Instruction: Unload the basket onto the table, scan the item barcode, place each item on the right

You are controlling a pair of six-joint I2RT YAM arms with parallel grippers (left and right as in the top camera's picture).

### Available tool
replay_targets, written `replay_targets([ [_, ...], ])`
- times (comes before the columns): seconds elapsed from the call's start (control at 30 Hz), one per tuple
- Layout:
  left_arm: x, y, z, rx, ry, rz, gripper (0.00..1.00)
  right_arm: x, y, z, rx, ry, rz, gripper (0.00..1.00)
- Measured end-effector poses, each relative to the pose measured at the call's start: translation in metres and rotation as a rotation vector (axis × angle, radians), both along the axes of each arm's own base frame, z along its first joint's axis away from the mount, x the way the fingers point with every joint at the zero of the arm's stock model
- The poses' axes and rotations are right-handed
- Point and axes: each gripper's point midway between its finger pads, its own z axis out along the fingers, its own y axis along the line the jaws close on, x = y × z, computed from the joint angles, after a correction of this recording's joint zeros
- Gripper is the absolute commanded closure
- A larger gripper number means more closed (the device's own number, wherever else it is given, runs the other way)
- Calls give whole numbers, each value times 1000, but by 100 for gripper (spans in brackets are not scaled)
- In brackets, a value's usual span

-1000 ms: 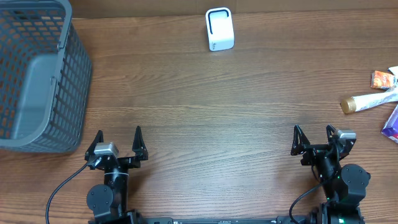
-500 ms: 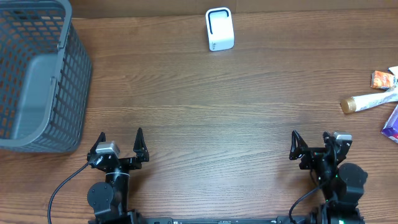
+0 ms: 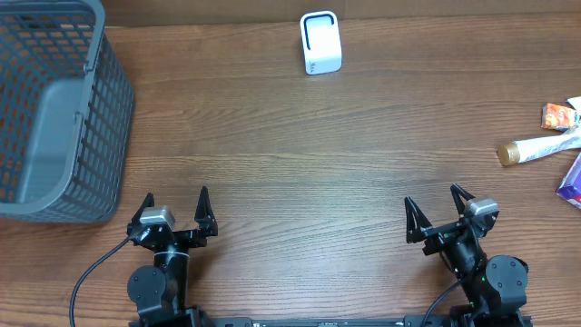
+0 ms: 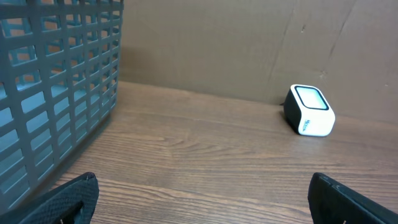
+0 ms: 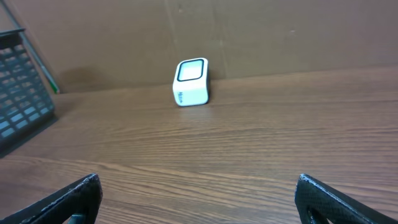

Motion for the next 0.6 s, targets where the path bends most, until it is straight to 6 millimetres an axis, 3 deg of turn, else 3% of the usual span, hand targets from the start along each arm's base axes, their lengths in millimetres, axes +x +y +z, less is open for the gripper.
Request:
replay_targets([
  [0.6, 0, 0, 0, 0, 0, 0, 0, 3, -10, 0, 13, 6, -83, 0],
])
